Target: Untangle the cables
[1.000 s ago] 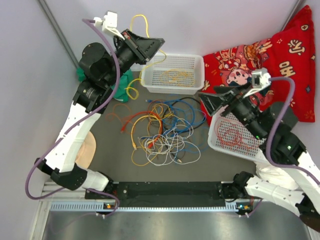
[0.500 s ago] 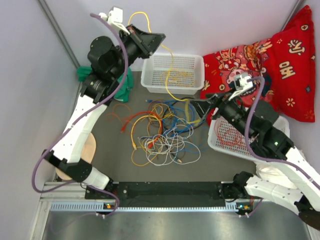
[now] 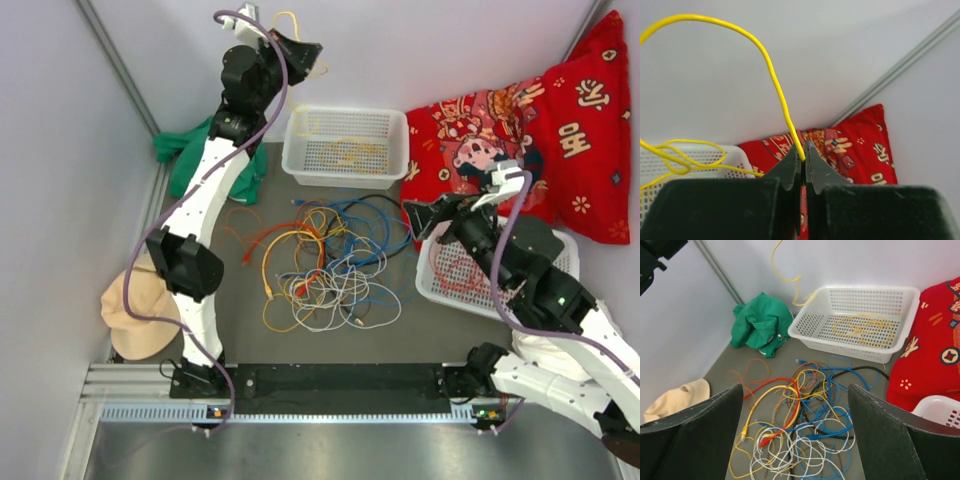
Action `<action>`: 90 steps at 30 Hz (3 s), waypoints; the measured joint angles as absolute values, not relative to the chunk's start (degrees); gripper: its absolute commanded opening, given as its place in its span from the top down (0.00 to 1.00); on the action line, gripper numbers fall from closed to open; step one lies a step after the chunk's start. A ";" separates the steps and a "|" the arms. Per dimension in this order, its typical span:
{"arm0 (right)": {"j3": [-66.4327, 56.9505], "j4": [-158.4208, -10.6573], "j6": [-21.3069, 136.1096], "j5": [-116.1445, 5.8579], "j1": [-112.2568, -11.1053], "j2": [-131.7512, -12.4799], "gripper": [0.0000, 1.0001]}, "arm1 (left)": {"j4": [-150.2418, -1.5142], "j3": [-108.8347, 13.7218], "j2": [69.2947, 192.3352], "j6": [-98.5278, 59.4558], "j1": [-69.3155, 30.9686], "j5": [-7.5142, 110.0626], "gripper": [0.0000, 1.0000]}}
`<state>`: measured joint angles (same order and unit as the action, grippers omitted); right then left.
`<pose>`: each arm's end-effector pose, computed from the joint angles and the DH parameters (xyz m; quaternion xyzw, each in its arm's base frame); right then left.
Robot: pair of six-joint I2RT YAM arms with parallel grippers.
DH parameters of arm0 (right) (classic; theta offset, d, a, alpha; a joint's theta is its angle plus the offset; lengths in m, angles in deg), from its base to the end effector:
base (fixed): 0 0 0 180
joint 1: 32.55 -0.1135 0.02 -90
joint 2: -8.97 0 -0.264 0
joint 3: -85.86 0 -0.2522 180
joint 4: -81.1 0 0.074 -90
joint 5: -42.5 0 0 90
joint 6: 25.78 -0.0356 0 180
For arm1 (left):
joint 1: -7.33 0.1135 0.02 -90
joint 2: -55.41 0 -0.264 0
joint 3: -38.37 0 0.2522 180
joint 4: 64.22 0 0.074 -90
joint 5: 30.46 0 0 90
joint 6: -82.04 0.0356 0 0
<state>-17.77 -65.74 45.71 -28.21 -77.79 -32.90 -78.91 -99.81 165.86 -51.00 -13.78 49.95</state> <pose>0.1061 0.0903 0.4351 -0.0426 0.6980 0.2730 0.6607 0.4100 -0.1646 0.5028 -0.0537 0.6212 -0.4583 0.6334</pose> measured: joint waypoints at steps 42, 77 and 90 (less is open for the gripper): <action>-27.49 -67.94 45.04 -23.21 -77.37 -40.42 0.15 | -73.75 -90.80 179.06 -46.24 -12.33 42.50 0.01; -27.71 -62.96 39.27 -24.13 -77.37 -44.20 0.15 | -94.34 -107.52 195.83 -67.40 -7.50 29.73 0.01; -27.82 -64.75 39.11 -24.94 -77.37 -44.11 0.15 | -100.33 -111.57 191.50 -68.73 -6.15 30.50 0.01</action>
